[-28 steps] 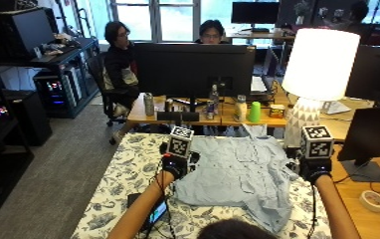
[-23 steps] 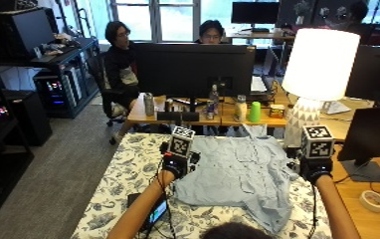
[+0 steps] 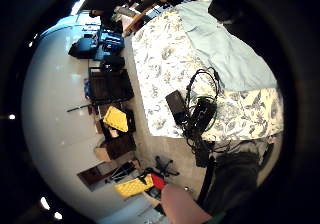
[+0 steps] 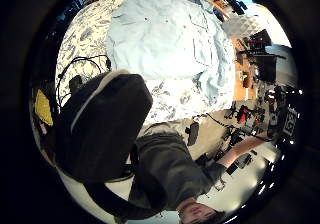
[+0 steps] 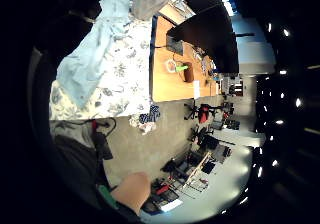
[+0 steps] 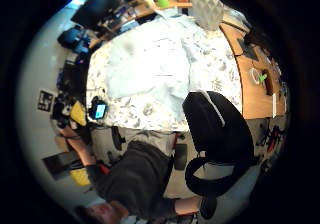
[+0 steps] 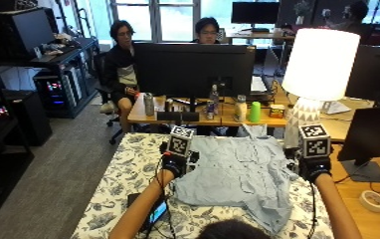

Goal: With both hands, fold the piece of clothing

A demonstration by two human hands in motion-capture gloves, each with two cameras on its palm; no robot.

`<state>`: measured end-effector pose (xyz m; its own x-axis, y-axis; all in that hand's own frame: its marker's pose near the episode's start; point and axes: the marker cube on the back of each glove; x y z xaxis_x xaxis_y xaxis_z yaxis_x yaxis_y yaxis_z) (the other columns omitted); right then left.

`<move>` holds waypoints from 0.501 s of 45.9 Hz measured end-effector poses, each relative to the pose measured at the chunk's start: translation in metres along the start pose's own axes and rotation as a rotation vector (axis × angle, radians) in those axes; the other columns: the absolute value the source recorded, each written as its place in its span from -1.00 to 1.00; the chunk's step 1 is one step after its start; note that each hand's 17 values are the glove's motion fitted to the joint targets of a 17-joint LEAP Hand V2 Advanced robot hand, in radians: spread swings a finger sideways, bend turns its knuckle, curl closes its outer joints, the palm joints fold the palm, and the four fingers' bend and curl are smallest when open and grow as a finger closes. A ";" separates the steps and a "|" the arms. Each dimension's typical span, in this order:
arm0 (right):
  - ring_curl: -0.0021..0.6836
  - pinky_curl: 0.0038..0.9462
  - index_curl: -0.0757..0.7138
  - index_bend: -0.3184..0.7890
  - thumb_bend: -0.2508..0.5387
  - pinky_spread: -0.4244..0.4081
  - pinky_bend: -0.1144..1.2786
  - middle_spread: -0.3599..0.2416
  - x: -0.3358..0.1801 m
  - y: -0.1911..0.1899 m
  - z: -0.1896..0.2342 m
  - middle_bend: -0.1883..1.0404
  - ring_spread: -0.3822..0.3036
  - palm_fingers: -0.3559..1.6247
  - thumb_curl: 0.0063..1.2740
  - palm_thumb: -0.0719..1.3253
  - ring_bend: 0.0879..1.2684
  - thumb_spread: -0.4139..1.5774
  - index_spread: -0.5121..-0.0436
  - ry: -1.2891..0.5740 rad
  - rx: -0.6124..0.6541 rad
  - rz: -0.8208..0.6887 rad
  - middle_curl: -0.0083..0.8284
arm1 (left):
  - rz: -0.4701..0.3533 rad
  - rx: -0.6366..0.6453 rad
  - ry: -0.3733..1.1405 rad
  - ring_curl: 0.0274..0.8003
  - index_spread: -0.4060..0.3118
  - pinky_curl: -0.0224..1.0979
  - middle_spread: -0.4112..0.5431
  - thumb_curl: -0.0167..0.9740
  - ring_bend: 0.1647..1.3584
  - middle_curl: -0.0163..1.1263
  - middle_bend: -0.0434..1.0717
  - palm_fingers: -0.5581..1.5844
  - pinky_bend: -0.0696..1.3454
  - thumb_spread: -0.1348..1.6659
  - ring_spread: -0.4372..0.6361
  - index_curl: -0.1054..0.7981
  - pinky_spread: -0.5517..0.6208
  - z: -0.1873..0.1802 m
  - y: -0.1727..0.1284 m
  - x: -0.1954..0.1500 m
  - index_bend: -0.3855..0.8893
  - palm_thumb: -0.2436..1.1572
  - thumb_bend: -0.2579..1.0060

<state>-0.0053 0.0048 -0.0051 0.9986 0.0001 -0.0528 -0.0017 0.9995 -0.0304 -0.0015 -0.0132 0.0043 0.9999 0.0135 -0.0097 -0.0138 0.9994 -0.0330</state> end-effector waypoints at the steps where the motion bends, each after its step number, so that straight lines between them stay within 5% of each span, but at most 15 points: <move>1: -0.15 -0.37 -0.47 -0.24 0.17 0.45 -0.04 0.11 0.000 0.000 -0.001 -0.25 0.16 -0.20 -0.75 -0.13 -0.22 0.62 -0.33 0.003 -0.001 0.000 -0.30 | 0.000 -0.002 -0.001 -0.29 0.19 -0.43 0.33 -0.73 0.10 -0.57 -0.56 -0.38 -0.01 0.40 0.12 -0.62 0.38 0.000 0.001 0.000 -0.25 -0.55 -0.61; 23: -0.07 -0.27 -0.43 -0.28 -0.10 0.48 0.06 0.05 0.002 -0.013 0.014 -0.31 0.16 -0.19 -0.70 -0.08 -0.24 0.65 -0.31 0.010 -0.141 -0.029 -0.18 | 0.101 0.036 0.007 -0.27 0.17 -0.37 0.31 -0.63 0.10 -0.46 -0.56 -0.37 0.01 0.37 0.09 -0.50 0.33 0.023 -0.019 0.014 -0.23 -0.64 -0.61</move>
<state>-0.0030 -0.0082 0.0088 0.9978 -0.0293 -0.0598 0.0186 0.9849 -0.1723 0.0128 -0.0312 0.0274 0.9933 0.1145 -0.0179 -0.1144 0.9934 0.0045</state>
